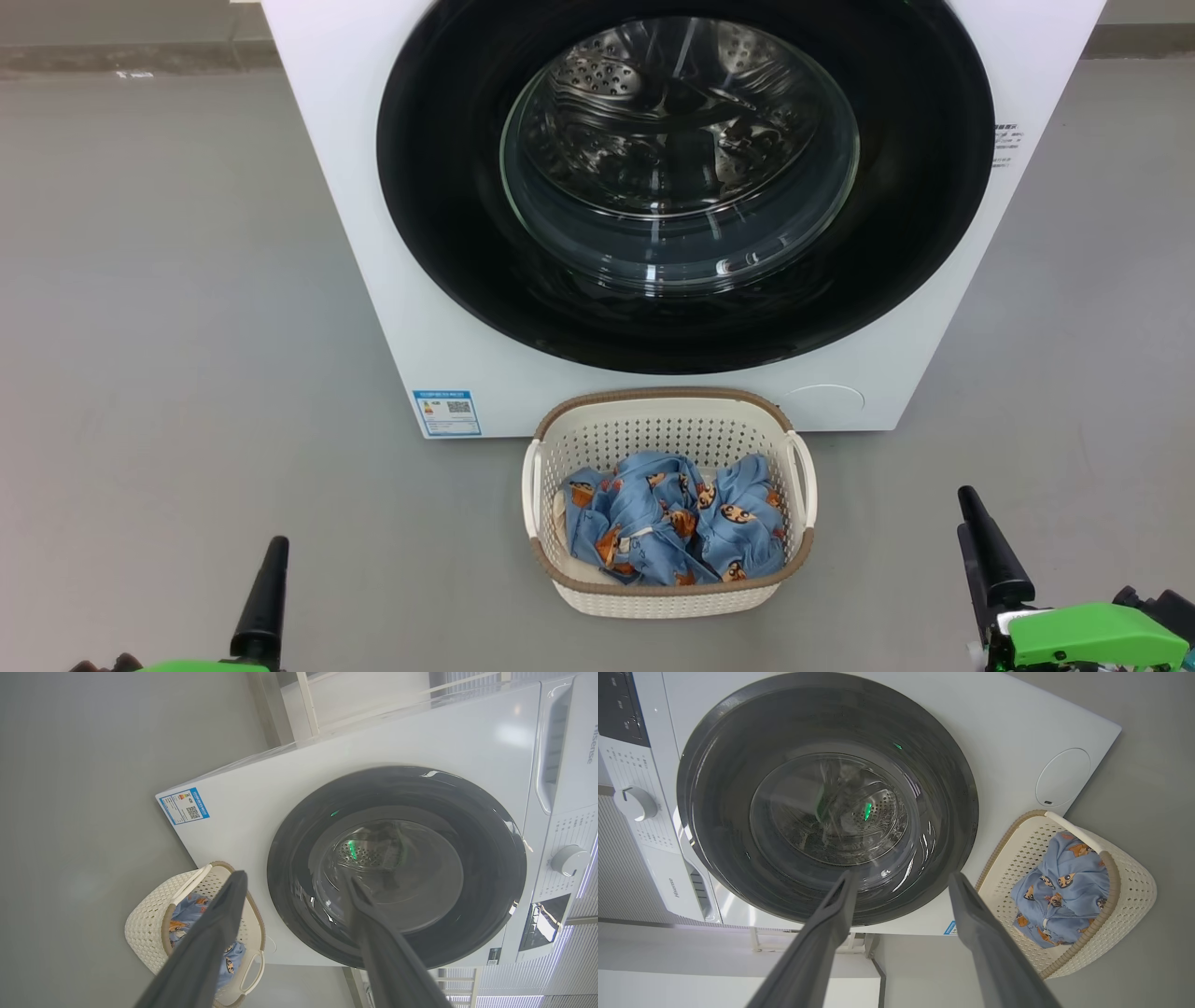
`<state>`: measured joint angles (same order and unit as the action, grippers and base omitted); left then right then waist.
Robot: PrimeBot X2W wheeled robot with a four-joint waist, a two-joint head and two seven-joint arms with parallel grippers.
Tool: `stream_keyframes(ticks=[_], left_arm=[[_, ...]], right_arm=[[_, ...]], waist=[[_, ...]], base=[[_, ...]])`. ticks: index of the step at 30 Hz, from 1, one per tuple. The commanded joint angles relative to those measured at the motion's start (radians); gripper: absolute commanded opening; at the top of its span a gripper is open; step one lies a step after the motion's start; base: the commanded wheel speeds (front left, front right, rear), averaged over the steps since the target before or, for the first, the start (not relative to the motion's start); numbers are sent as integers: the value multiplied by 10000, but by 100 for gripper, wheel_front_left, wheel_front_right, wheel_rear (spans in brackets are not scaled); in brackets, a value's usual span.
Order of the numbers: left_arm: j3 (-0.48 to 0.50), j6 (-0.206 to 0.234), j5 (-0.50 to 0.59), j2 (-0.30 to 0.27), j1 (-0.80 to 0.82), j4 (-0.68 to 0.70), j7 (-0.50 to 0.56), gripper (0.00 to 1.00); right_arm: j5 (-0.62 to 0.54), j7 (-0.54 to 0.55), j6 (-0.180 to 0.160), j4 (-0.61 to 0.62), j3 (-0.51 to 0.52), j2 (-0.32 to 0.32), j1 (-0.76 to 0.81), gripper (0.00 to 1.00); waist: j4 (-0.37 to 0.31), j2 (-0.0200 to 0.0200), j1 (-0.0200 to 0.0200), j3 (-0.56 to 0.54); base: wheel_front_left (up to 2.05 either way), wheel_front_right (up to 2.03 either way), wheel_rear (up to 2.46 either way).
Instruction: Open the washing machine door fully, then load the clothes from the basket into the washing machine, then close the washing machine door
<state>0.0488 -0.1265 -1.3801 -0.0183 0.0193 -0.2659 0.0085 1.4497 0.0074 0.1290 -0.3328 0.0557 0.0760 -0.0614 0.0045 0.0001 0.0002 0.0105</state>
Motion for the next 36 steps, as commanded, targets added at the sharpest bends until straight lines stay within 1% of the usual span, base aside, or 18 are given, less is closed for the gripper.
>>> stream_keyframes(ticks=[1,23,36], left_arm=[[81,-21,417,-197,311,357,-122,100],[-14,-26,3108,-265,341,605,-740,100],[-109,-29,5093,-360,281,760,-1124,100]], right_arm=[[-423,-126,7,238,-133,211,-479,100],[-3439,-741,9,120,-384,497,-583,100],[-5151,-1122,11,67,-542,712,-575,100]], waist=[[4,-1,-1,5],[-16,-1,-1,57],[-40,-1,-1,24]], base=[[0,0,0],[0,0,0],[0,0,0]])
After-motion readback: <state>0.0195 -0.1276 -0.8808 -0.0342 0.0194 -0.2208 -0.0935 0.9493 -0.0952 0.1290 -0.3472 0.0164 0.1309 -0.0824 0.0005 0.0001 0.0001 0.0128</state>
